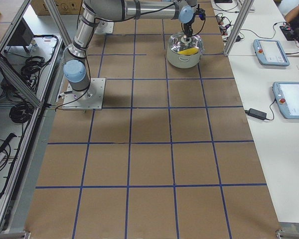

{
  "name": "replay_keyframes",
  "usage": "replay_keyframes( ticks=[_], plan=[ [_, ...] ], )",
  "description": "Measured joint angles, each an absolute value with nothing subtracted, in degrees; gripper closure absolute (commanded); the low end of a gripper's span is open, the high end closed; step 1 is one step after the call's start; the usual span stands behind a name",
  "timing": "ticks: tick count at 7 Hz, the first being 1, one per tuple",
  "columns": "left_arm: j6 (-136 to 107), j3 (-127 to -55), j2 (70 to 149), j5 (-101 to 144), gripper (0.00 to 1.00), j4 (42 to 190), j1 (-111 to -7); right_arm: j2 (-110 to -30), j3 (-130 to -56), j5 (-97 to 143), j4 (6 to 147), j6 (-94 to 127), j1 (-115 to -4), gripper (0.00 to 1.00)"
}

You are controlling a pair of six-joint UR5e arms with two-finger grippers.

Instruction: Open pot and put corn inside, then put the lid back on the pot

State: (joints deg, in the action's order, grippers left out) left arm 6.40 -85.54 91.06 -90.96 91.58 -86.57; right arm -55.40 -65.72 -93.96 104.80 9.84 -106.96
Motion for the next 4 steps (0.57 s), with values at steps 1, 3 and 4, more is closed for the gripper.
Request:
replay_keyframes(
  ticks=[1, 3, 4],
  plan=[
    [6.5, -85.5, 91.0, -91.0, 0.00, 91.6, -86.6, -55.2, -65.5, -93.9, 104.6, 10.0, -107.0, 0.00],
    [6.5, -85.5, 91.0, -91.0, 0.00, 91.6, -86.6, -54.7, -63.4, -93.6, 104.2, 10.1, -106.1, 0.00],
    [6.5, -85.5, 91.0, -90.9, 0.00, 91.6, -86.6, -54.7, -61.3, -93.6, 103.1, 10.0, -104.9, 0.00]
  ],
)
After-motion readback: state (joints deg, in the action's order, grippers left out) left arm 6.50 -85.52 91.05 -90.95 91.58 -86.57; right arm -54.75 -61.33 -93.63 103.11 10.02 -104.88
